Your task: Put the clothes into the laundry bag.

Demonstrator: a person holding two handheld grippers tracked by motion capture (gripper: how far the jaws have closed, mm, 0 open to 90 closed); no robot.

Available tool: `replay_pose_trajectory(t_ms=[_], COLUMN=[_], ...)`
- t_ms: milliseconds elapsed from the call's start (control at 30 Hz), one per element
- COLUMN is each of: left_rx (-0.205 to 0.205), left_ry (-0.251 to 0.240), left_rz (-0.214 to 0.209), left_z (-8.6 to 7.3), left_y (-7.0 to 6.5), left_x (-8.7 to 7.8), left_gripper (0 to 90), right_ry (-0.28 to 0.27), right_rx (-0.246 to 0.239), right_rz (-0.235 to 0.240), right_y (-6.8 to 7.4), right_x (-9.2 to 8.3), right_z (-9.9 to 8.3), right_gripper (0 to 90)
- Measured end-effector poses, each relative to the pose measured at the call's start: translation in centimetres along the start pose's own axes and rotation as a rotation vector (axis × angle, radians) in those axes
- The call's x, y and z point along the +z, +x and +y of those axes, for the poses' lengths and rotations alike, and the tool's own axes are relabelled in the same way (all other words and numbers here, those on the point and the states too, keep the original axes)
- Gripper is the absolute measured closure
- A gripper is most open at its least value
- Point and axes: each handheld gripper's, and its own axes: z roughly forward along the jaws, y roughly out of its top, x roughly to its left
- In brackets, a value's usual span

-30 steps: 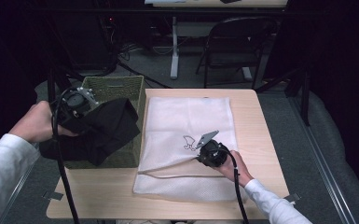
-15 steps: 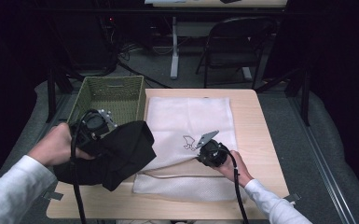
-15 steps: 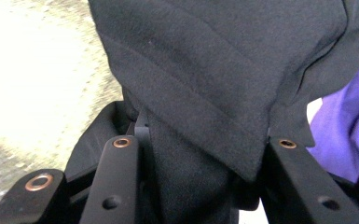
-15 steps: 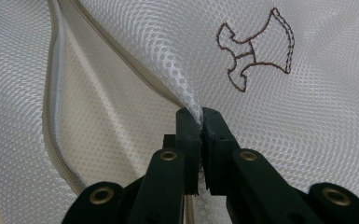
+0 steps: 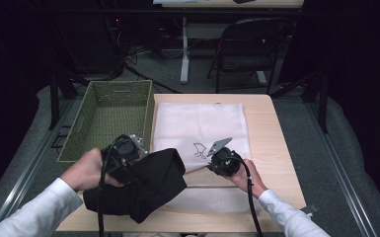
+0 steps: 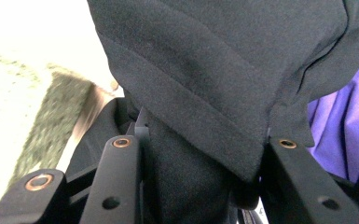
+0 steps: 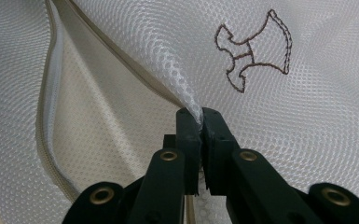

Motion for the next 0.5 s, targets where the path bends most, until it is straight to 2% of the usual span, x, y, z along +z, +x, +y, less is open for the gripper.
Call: replay_pose_trajectory(t_ms=[200, 267, 500], left_rx=[0.01, 0.011, 0.026], left_ry=[-0.011, -0.013, -0.002], left_rz=[-0.045, -0.05, -0.064], left_z=[0.9, 1.2, 2.0], left_y=[0.4, 0.4, 0.5], left_x=[2.5, 3.1, 5.4], left_gripper=[61.9, 61.9, 61.8], right_ry=[-0.014, -0.014, -0.032], right_rx=[0.001, 0.016, 0.023], right_rz=[0.0, -0.002, -0.005], right_y=[-0.2, -0.1, -0.2], right_x=[-0.2, -0.2, -0.4], right_z=[0.1, 0.1, 0.3], right_gripper=[87.2, 87.2, 87.2])
